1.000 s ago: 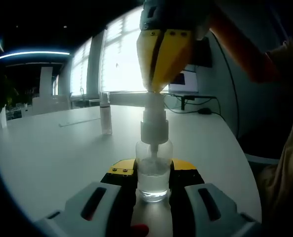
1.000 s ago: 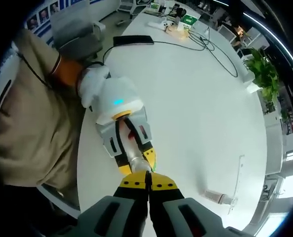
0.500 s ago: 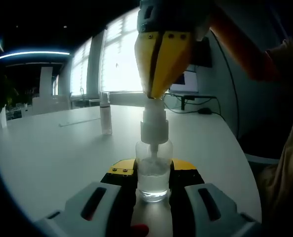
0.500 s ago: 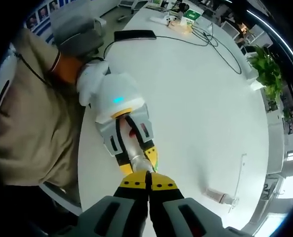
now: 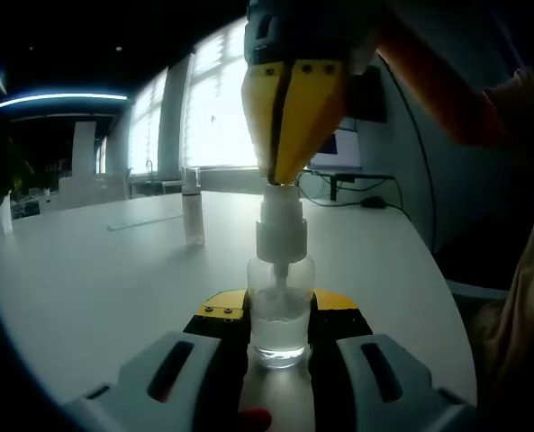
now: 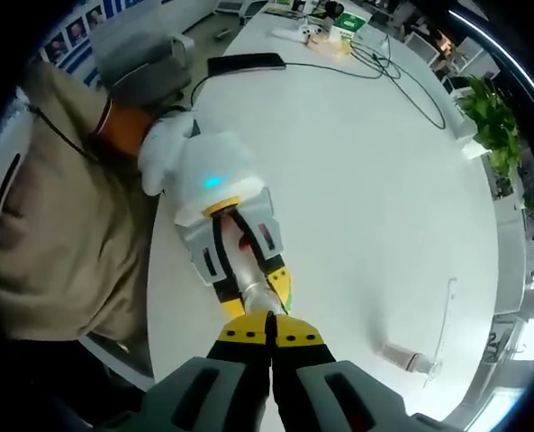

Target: Clamp pump bottle remove cover press pump head put on cover

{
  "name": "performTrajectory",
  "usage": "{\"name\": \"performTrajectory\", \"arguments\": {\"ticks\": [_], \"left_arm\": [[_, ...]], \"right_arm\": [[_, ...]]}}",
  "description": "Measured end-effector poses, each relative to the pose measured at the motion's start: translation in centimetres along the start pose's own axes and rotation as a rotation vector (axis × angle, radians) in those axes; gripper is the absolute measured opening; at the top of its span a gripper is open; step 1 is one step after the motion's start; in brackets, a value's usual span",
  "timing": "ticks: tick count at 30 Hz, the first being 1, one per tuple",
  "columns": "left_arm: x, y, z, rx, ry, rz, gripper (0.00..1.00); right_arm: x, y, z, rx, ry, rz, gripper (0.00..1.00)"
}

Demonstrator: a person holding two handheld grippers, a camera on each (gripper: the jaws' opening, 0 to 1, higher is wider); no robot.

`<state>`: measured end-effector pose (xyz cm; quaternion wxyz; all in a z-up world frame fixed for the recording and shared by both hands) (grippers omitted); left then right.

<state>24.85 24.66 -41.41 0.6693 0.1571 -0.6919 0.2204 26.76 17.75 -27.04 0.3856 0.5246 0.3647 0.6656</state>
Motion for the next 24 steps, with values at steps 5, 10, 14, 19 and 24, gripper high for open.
{"name": "performTrajectory", "arguments": {"ticks": [5,10,14,19,24], "left_arm": [[0.0,0.0,-0.03,0.001,-0.002,0.0,0.16],[-0.01,-0.01,-0.04,0.0,-0.002,0.0,0.16],[0.0,-0.01,0.02,0.0,-0.002,0.0,0.16],[0.0,0.0,0.0,-0.001,-0.002,0.001,0.16],[-0.01,0.02,-0.03,0.0,-0.003,0.001,0.16]], "right_arm": [[0.07,-0.03,0.11,-0.004,0.007,-0.004,0.0],[0.12,-0.03,0.02,-0.004,0.012,-0.014,0.0],[-0.21,0.43,0.19,0.001,-0.005,0.018,0.0],[-0.44,0.78,0.25,-0.004,-0.01,0.057,0.0],[-0.54,0.9,0.04,-0.024,0.013,0.082,0.0]]}}
Point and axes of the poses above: the point that each gripper's makers call its tool centre point, and the gripper's own axes: y roughly backward along the fingers, z roughly to its right, x roughly out of its top, the point moved 10 cm from there along y, roughly backward along the fingers, and after that the axes turned 13 degrees about z, right-handed, at the moved point
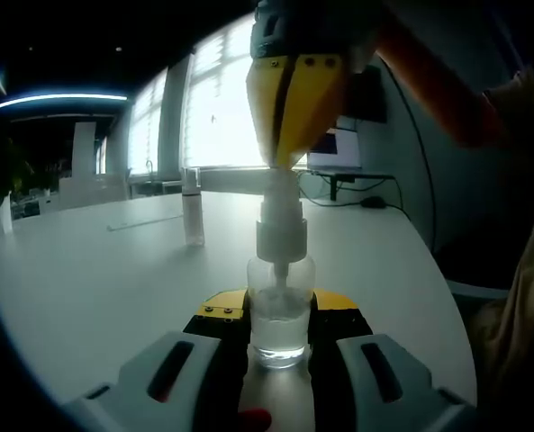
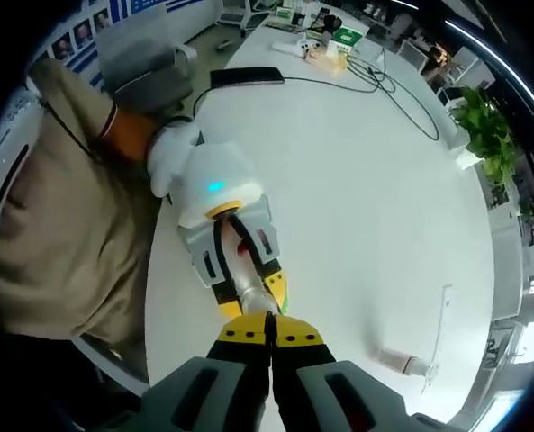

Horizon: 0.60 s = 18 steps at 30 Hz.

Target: Clamp pump bottle remove cover press pump head put on cover

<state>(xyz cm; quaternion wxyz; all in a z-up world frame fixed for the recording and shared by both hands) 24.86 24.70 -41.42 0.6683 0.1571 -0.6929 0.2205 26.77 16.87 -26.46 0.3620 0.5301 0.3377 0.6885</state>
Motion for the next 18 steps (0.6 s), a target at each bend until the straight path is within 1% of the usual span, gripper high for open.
{"name": "performTrajectory", "arguments": {"ticks": [1,7,18], "left_arm": [[0.0,0.0,0.01,0.0,0.0,0.0,0.16],[-0.01,-0.02,0.01,-0.001,0.0,0.0,0.16],[0.0,-0.01,0.0,-0.001,0.001,0.0,0.16]], "right_arm": [[-0.03,0.01,-0.07,-0.008,0.012,0.006,0.0],[-0.08,0.07,-0.18,-0.027,0.022,0.019,0.0],[-0.15,0.09,-0.12,-0.028,0.02,0.027,0.0]]}}
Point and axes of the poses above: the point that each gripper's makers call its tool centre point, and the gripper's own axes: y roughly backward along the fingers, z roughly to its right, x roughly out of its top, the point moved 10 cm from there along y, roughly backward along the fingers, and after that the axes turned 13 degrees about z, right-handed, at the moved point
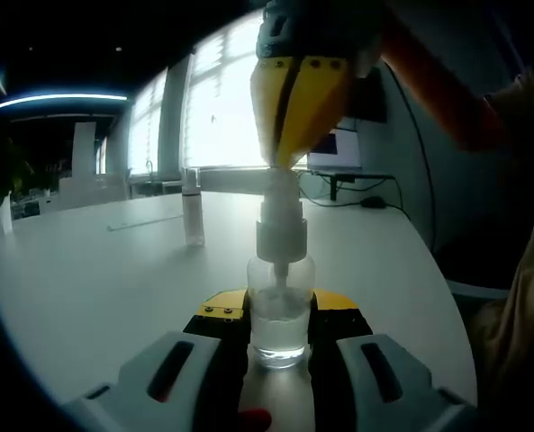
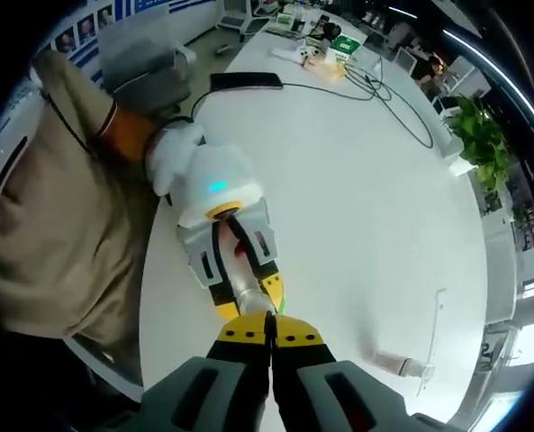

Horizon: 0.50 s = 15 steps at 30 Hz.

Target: Clamp pump bottle remove cover press pump head put on cover

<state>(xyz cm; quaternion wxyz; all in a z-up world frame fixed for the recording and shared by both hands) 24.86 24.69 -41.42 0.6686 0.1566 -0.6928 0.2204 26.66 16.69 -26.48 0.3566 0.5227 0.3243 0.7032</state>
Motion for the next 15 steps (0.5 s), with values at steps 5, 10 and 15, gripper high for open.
{"name": "performTrajectory", "arguments": {"ticks": [5,10,15], "left_arm": [[-0.01,0.0,-0.03,0.0,0.0,0.0,0.16],[-0.02,-0.04,-0.07,-0.001,0.0,0.0,0.16],[-0.01,-0.03,-0.05,-0.001,0.0,0.0,0.16]], "right_arm": [[0.02,-0.01,-0.03,0.001,0.002,-0.001,0.0],[0.03,-0.01,-0.03,0.0,0.0,-0.003,0.0],[0.06,-0.03,0.01,0.001,0.002,-0.005,0.0]]}}
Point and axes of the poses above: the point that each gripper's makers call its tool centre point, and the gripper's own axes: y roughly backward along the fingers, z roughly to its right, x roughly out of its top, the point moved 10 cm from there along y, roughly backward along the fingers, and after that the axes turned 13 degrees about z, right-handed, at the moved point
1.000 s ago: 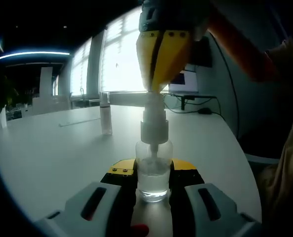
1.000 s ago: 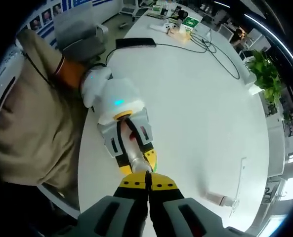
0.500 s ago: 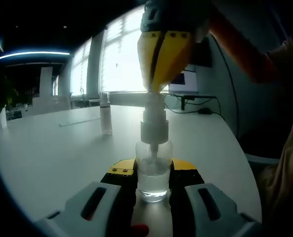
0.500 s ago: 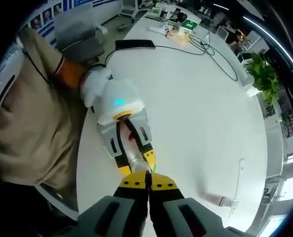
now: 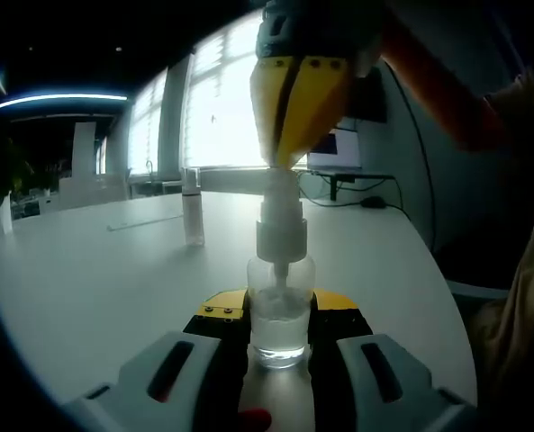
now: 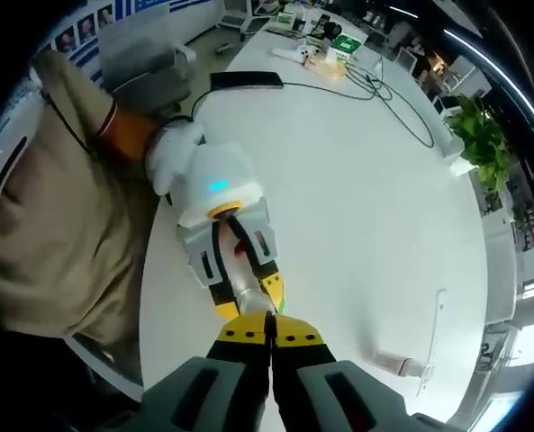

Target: Clamp pump bottle remove cover press pump head put on cover

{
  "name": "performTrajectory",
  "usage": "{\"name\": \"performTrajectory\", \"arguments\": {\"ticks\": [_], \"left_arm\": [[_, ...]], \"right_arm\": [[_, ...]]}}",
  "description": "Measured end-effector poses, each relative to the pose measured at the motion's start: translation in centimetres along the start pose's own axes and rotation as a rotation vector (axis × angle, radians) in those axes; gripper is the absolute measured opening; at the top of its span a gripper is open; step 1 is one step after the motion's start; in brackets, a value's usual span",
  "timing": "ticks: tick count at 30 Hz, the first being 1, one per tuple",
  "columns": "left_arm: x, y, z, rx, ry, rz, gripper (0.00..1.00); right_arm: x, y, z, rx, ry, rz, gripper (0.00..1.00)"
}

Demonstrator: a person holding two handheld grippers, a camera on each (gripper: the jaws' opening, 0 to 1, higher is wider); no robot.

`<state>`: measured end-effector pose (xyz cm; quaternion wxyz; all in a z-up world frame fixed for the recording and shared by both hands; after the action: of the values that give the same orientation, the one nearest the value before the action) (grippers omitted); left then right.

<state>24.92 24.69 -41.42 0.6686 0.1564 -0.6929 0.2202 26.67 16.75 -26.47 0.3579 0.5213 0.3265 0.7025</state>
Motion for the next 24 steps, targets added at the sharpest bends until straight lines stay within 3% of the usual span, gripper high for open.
{"name": "performTrajectory", "arguments": {"ticks": [24], "left_arm": [[0.0,0.0,0.1,0.001,0.002,-0.001,0.16]], "right_arm": [[0.6,-1.1,0.3,0.06,-0.019,-0.095,0.0]]}}
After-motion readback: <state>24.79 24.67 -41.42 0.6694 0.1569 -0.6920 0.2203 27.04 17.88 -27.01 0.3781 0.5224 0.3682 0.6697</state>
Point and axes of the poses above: the point that each gripper's makers call its tool centre point, and the gripper's own axes: y roughly backward along the fingers, z roughly to its right, x roughly out of its top, the point moved 10 cm from there along y, roughly backward along the fingers, and after that the axes turned 13 degrees about z, right-handed, at the moved point
